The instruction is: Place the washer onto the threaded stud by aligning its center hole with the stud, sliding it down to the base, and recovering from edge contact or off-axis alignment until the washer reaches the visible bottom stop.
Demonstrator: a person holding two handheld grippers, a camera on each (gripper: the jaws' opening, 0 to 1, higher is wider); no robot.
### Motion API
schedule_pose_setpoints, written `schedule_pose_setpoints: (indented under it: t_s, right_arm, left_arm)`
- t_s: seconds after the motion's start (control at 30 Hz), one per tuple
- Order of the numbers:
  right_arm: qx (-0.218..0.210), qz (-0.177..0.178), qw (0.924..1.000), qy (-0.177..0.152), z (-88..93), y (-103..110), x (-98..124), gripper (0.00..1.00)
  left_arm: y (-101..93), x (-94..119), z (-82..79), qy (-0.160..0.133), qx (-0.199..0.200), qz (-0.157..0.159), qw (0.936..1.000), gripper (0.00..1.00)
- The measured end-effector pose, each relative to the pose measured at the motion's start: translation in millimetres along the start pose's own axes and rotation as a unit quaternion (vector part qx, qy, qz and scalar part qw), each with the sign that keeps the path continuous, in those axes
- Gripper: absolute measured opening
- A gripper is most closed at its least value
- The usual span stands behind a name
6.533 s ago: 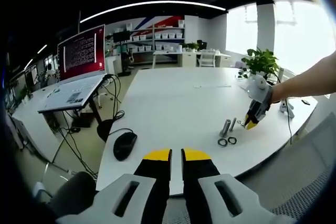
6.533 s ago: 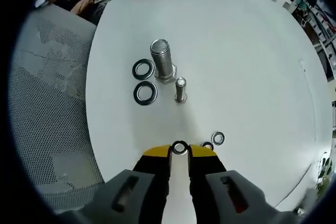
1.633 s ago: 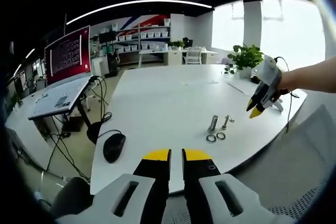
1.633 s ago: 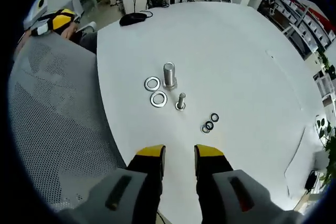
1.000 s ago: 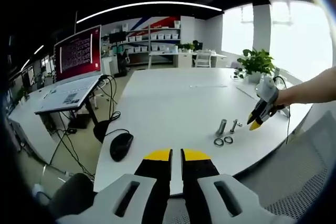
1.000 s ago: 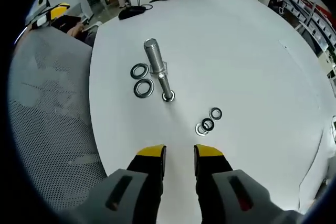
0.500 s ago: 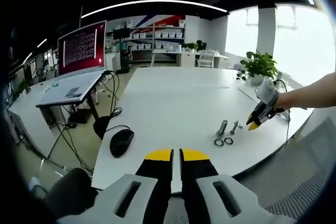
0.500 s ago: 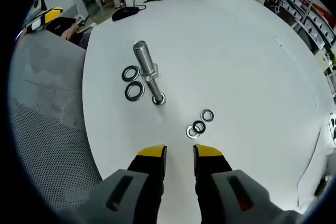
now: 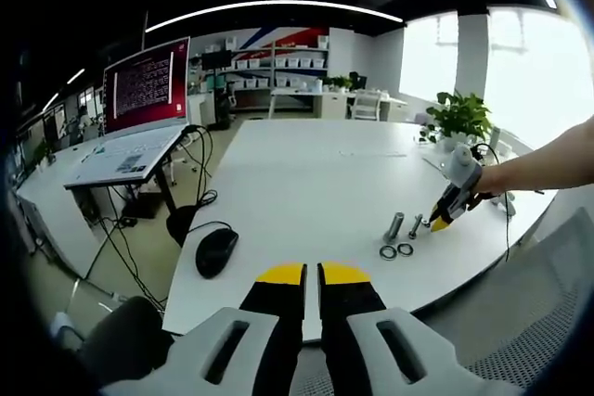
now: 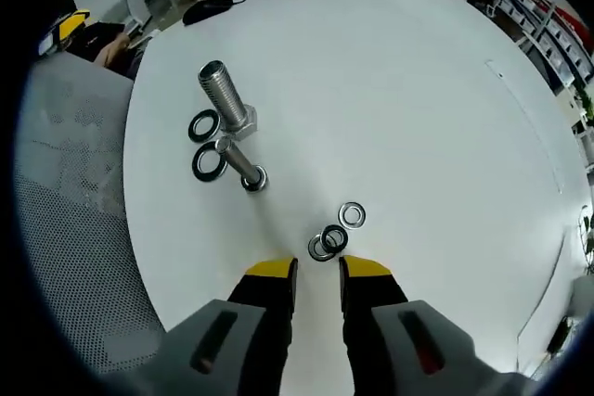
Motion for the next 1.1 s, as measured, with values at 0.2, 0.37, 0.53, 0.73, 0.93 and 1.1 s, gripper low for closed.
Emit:
schedule_pose_setpoints:
  t_s: [0.2, 0.37, 0.53, 0.73, 0.93, 1.1]
  right_arm:
    - [0.014, 0.0, 0.9999, 0.008, -3.8, 2, -1, 0.21]
    - [0.011, -0.002, 0.9998, 0.015, -6.9, 2, -2, 0.21]
    - [0.023, -0.004, 0.9989, 0.042, -11.3, 1, -4, 0.2]
    - [0.01, 0.0, 0.9989, 0.046, -11.4, -2, -5, 0.19]
    - [0.008, 0.005, 0.9988, 0.048, -11.5, -1, -5, 0.17]
    - [0.009, 0.008, 0.9989, 0.046, -10.6, 0, -5, 0.16]
  left_arm:
    - [0.4, 0, 0.6, 0.003, 0.0, 0.003, 1.0, 0.02]
    - [1.4, -1, 0.5, 0.002, -0.001, 0.004, 1.0, 0.02]
    - [1.1, -1, 1.1, 0.003, -0.001, 0.006, 1.0, 0.02]
    - [1.2, -1, 1.2, 0.001, -0.002, 0.008, 1.0, 0.02]
    - [1.2, -2, 1.3, 0.002, -0.003, 0.011, 0.9999, 0.02]
    - [0.9, -2, 1.0, -0.001, -0.003, 0.012, 0.9999, 0.02]
Point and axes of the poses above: the point that each gripper's makers call its tool centre point, and the gripper's own axes: x roughly backward along the fingers, y roughly to its left, z roughly out of its underside, the point moved 8 cm from there along x, roughly backward along the fingers, and after that the axes turned 6 degrees about -y, right-handed, at the moved point
